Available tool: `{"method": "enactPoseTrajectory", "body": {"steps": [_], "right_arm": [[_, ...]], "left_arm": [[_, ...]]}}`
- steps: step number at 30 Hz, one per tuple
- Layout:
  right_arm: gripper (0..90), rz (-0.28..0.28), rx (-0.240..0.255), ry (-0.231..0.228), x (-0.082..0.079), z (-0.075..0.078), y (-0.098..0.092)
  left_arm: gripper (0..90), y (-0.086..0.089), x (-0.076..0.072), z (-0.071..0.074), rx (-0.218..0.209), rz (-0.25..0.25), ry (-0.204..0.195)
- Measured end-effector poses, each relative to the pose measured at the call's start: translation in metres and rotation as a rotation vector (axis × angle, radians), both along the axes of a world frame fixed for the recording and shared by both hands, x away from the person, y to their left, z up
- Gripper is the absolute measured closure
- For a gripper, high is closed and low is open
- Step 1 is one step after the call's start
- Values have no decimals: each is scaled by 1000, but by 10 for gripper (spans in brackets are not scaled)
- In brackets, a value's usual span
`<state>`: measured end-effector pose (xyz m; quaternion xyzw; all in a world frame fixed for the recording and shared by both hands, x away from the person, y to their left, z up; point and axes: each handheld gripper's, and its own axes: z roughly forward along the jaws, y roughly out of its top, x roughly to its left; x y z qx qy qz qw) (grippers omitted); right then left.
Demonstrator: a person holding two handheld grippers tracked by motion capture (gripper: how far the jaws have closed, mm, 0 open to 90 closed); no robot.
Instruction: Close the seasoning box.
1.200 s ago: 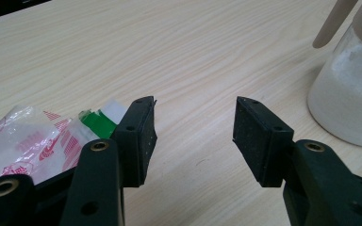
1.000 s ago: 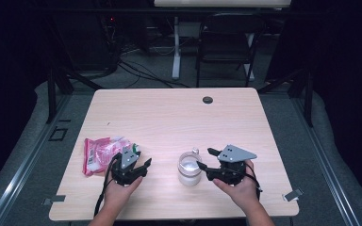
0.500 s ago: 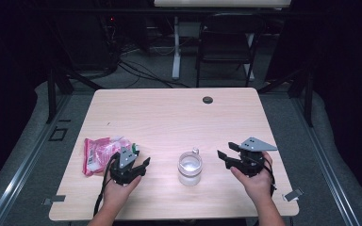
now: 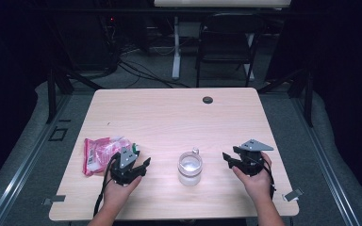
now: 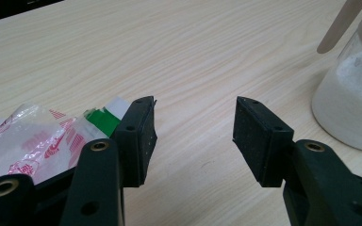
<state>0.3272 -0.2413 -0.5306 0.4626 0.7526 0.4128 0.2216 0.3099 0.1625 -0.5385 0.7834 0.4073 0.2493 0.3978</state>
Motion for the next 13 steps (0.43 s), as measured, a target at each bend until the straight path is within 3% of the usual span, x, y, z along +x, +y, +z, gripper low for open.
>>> {"method": "enactPoseTrajectory", "body": {"steps": [8, 13], "right_arm": [[467, -17, 58, 74, 7, -11, -6], [452, -25, 58, 76, 7, -13, -7]], "left_arm": [[490, -1, 1, -2, 6, -1, 8], [490, -1, 2, -3, 4, -1, 11]]}}
